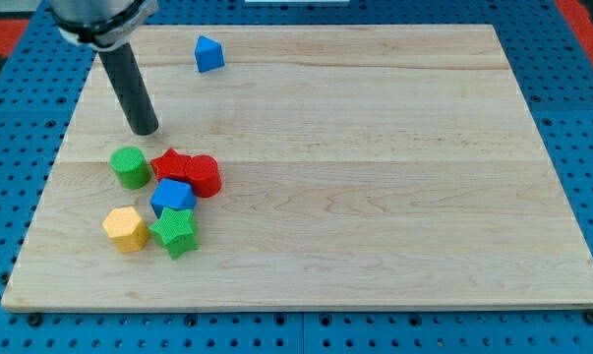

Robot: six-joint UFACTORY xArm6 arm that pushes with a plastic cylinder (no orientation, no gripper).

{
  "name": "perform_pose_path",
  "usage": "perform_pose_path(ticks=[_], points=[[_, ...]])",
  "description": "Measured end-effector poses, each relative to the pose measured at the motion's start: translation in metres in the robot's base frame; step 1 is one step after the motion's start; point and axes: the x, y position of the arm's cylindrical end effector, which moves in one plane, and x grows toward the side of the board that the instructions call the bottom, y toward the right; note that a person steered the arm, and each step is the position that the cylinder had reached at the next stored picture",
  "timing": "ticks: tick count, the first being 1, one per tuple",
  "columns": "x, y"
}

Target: Nudge the blue triangle down a bit

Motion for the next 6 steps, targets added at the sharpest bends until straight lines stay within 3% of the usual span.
perform_pose_path(ticks=[3, 6], points=[[-0.055, 0.006], [-0.06, 0.006]])
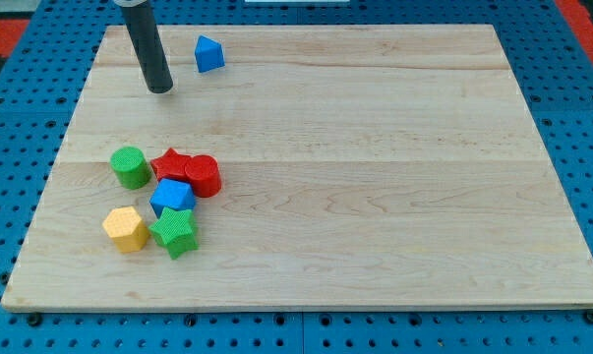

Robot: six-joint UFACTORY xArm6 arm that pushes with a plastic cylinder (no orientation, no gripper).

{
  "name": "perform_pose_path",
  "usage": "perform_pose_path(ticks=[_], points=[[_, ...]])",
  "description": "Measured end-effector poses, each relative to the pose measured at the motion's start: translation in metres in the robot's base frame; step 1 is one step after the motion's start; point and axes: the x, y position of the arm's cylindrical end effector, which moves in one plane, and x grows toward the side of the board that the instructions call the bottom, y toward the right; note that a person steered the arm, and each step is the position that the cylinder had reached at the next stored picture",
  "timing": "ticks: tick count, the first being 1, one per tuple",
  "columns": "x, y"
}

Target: Nudge the blue triangle down a bit

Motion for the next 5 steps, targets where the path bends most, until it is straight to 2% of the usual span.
perform_pose_path(ticks=[1, 2, 3, 4, 5], points=[[0.0, 0.055], [-0.029, 0.133], [-0.082, 0.128], [-0.102, 0.068], [-0.066, 0.018]])
